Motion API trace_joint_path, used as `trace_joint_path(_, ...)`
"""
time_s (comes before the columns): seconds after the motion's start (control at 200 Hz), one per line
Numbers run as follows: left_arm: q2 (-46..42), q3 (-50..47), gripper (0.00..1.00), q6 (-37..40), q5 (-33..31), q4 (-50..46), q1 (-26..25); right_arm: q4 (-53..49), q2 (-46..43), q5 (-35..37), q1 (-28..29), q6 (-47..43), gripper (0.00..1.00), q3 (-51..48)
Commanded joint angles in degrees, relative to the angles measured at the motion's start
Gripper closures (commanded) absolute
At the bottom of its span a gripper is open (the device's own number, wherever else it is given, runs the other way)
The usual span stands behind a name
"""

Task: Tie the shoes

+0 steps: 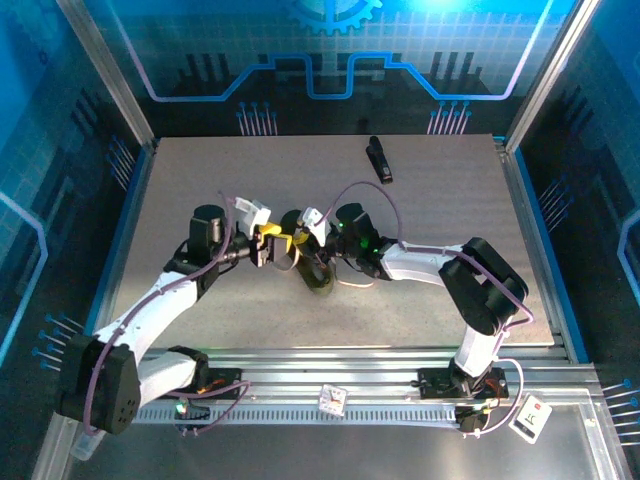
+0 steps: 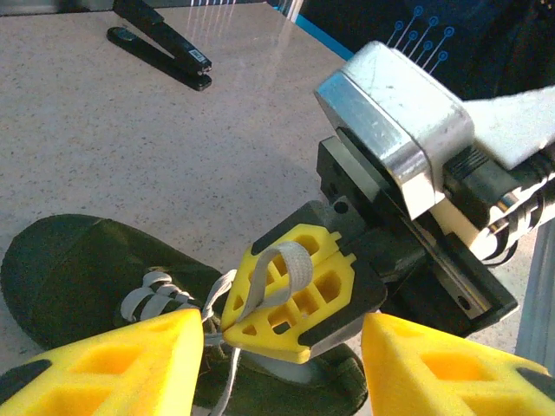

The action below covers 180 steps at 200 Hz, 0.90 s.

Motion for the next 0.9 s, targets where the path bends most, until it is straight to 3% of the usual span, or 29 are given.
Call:
trace_joint_path(0.0, 1.6, -1.0, 0.49, 4.1, 4.3, 9.4, 0.4, -0.7, -1.0, -1.7, 0.6, -1.3, 1.0, 2.1)
trace_joint_path(0.7, 13.6, 4.4, 0.55, 4.5, 10.1, 13.8, -0.2, -4.5, 0.2, -2.4, 0.6, -1.6, 1.0, 5.2)
trace_joint_path(0.745, 13.9, 4.6, 0.61, 4.4, 10.3, 13.6, -0.3, -4.6, 0.3, -2.2, 0.6, -1.6, 1.0, 5.3)
trace_joint_path(0.855, 13.3, 4.8, 0.98, 2.7, 9.2, 13.4, -0.3, -5.4, -0.4, -1.7, 0.5, -1.7, 0.99, 5.2)
trace_joint_path(0.895, 12.9, 4.8, 1.0, 1.9, 8.4, 13.3, -0.3, -6.0, -0.9, -1.3, 0.4, -1.8, 0.94, 5.1)
